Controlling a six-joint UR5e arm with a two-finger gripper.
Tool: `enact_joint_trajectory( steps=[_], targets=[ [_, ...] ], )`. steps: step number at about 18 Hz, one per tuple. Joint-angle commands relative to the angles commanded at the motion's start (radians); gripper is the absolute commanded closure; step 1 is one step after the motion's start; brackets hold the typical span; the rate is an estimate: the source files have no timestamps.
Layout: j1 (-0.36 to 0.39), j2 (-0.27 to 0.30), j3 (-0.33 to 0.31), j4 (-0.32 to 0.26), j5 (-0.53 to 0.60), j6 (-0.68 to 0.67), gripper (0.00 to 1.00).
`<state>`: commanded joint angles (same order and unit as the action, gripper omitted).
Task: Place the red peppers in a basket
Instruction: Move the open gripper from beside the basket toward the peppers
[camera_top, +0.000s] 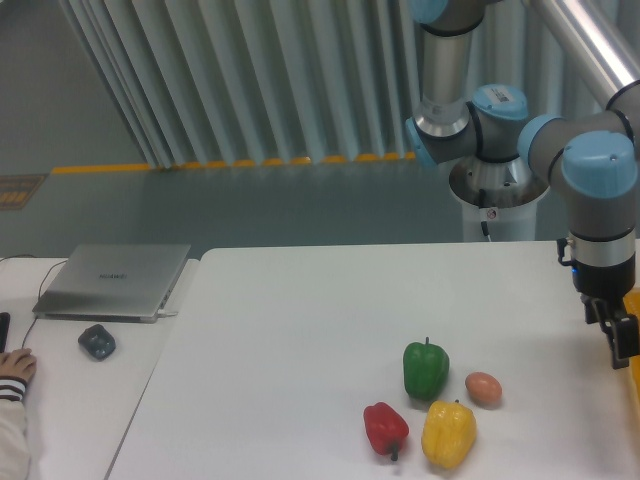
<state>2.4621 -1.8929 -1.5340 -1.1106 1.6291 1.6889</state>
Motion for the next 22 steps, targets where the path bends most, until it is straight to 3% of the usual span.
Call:
enact_joint_trajectory(
  steps=[8, 10, 13, 16, 22],
  targets=[
    [-0.015, 0.000, -0.005, 0.000, 0.000, -0.020, 0.00],
    [-0.056, -0.003, 0.001, 0.002, -0.002, -0.192, 0.00],
    [-0.107, -0.002, -0.002, 0.002, -0.003, -0.267, 0.00],
    [-0.150, 0.000, -0.006, 0.014, -0.034, -0.484, 0.00],
    [-0.189, 0.018, -0.077, 0.049, -0.063, -0.528, 0.00]
  ],
)
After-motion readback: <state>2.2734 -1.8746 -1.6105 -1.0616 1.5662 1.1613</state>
